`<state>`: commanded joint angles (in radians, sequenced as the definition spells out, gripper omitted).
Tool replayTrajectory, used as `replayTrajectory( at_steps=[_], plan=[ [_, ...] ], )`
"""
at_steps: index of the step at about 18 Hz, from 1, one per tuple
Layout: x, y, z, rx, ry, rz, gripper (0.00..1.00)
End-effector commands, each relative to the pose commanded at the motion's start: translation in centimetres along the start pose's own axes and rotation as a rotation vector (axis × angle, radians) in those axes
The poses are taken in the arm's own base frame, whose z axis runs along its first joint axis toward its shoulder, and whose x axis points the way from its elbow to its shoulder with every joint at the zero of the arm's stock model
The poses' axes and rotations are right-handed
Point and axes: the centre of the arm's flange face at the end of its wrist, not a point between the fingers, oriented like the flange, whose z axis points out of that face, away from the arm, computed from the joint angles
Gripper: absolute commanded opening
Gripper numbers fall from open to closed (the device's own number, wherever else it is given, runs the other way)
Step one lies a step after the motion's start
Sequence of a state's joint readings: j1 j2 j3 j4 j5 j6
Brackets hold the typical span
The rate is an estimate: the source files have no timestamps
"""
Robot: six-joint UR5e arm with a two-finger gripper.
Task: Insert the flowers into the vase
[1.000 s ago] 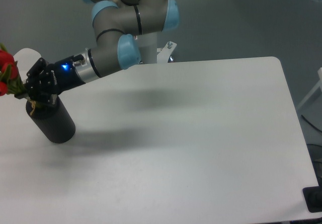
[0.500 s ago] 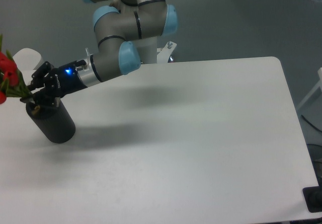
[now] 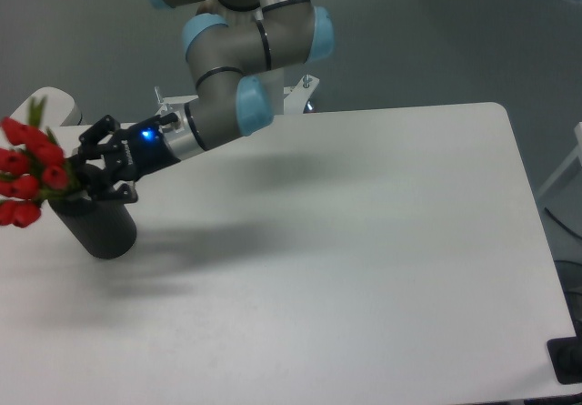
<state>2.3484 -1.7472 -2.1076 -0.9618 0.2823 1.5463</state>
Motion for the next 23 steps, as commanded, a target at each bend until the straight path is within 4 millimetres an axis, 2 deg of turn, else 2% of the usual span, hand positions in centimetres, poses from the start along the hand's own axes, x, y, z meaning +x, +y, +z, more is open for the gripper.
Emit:
replayTrajectory(
  at_steps=[5, 12, 15, 17, 18, 23],
  plan=[
    [-0.9, 0.6, -2.7, 0.006, -0.056, -0.025, 1.0],
    [-3.3, 1.4, -8.3, 0.014, -0.169, -0.048, 1.0],
    [-5.1, 1.6, -11.8, -0.103, -0.234, -0.041, 1.0],
    [-6.7, 2.7, -13.9, -0.211, -0.266, -0.054, 1.0],
    [-7.5, 3.4, -14.5, -0.259, -0.273, -0.062, 1.0],
    [-11.8, 4.0, -18.2, -0.447, -0.324, -0.056, 1.0]
  ],
)
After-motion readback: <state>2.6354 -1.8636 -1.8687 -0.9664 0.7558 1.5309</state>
